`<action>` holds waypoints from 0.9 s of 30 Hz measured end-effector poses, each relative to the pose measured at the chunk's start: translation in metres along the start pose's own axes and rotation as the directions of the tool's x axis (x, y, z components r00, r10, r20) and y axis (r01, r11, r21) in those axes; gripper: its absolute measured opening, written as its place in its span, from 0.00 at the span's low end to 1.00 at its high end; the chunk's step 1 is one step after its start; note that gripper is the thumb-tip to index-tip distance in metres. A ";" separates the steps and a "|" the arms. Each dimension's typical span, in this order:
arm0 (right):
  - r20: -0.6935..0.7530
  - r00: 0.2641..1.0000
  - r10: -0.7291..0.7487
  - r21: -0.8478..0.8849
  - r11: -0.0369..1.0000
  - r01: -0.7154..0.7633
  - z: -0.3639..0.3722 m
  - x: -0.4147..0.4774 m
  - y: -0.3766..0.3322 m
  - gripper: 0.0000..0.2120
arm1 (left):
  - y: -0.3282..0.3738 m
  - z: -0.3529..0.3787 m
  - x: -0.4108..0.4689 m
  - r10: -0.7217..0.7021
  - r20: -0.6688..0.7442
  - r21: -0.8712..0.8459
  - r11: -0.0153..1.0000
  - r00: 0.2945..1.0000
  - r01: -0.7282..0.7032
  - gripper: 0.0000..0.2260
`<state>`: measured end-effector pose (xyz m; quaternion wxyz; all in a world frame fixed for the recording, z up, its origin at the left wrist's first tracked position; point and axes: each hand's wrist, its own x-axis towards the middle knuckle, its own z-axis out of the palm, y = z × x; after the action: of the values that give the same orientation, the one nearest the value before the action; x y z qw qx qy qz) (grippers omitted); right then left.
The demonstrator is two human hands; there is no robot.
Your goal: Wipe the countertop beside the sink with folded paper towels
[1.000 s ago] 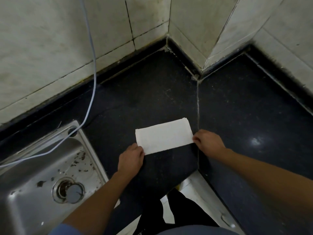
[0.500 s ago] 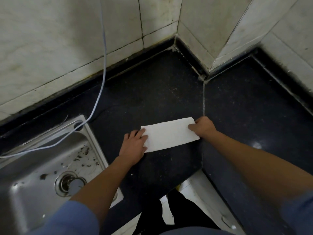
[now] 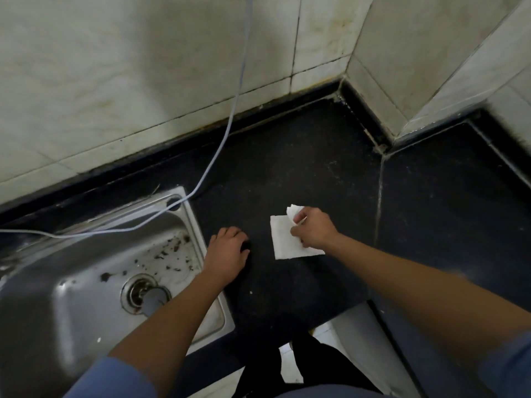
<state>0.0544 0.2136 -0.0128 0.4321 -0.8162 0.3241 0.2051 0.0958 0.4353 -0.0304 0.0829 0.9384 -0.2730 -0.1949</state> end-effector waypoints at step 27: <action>0.298 0.886 -0.356 -0.812 0.394 0.432 -0.013 0.011 0.079 0.34 | 0.044 0.028 0.034 0.231 0.254 0.179 0.943 0.939 -0.280 0.32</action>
<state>0.0074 0.1661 -0.0580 0.0152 -0.9643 -0.0408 0.2614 0.0899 0.3786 -0.0552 -0.0251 0.8694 -0.4199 -0.2591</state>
